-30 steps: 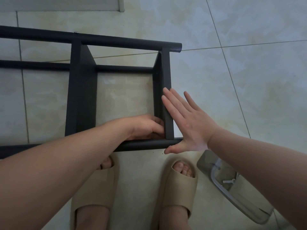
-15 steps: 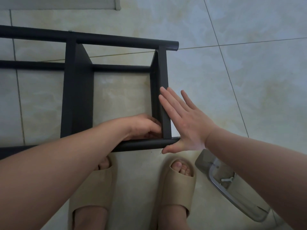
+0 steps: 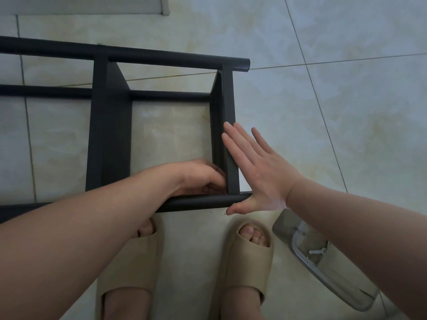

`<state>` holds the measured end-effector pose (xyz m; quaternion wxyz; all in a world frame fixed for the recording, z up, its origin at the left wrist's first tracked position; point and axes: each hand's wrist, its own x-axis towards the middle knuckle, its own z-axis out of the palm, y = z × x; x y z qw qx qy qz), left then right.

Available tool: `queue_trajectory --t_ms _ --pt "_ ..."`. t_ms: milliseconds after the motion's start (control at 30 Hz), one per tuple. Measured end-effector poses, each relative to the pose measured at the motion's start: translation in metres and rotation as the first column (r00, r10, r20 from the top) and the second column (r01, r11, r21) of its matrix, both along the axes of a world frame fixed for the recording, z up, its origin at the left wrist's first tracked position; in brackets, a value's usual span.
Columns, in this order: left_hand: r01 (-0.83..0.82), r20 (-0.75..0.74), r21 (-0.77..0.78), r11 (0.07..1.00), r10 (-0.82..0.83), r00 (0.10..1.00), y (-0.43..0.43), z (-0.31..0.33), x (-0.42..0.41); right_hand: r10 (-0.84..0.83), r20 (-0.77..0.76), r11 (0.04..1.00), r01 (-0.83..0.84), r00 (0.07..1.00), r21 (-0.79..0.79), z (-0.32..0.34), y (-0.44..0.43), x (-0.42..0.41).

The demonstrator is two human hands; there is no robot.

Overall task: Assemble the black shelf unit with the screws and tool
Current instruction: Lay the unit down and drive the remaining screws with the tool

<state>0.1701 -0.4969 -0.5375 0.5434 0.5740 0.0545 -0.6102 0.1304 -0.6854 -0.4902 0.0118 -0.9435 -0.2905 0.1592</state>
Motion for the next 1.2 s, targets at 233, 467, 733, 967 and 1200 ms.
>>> queue_trajectory --t_ms 233,467,733,967,1200 --pt "0.024 -0.045 0.056 0.998 -0.022 0.999 -0.004 0.008 0.006 -0.004 0.003 1.000 0.004 1.000 0.012 -0.001 0.000 0.000" --pt "0.108 -0.067 0.163 0.981 -0.098 0.993 -0.008 0.015 0.012 -0.004 0.007 1.000 0.004 1.000 0.029 -0.002 0.000 -0.001" --pt "0.125 -0.067 0.161 0.979 -0.115 0.991 -0.009 0.015 0.015 -0.002 0.014 0.999 0.002 1.000 0.042 -0.004 0.001 -0.003" --pt "0.046 -0.052 0.068 0.997 -0.042 0.998 -0.003 0.009 0.010 -0.005 0.007 1.000 0.005 1.000 0.019 -0.002 0.000 -0.001" --pt "-0.010 -0.053 0.000 1.000 0.010 0.999 0.001 0.004 0.005 -0.004 0.001 1.000 0.004 1.000 0.020 -0.002 0.001 -0.001"
